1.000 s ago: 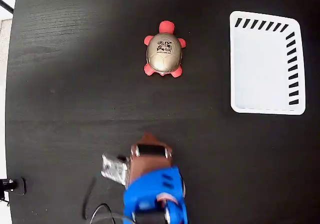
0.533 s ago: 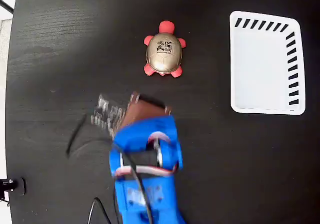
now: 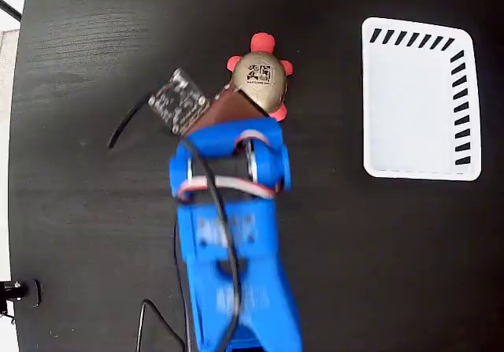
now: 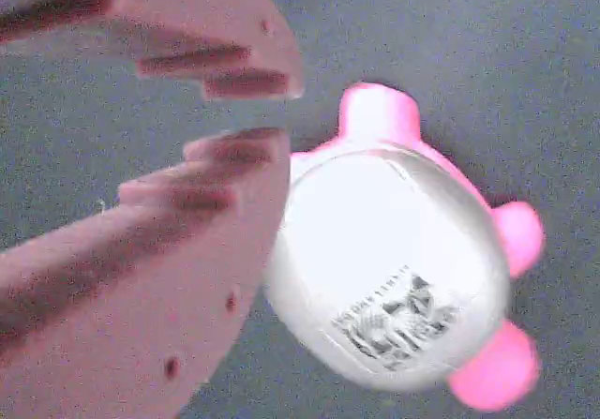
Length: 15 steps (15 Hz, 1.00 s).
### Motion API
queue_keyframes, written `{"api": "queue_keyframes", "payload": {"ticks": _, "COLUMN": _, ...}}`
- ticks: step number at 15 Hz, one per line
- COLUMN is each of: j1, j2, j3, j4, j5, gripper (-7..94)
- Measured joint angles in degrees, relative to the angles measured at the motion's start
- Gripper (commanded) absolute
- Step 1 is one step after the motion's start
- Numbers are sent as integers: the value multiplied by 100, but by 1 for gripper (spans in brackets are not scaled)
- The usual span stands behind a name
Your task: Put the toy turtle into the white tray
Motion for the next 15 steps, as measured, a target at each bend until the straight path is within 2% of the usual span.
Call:
{"api": "queue_keyframes", "payload": {"ticks": 7, "j1": 334, "j2": -624, "j3": -984, "j4": 791, "j5": 765, "gripper": 0}}
{"api": "queue_keyframes", "payload": {"ticks": 15, "j1": 404, "j2": -624, "j3": -1283, "j4": 791, "j5": 1617, "gripper": 0}}
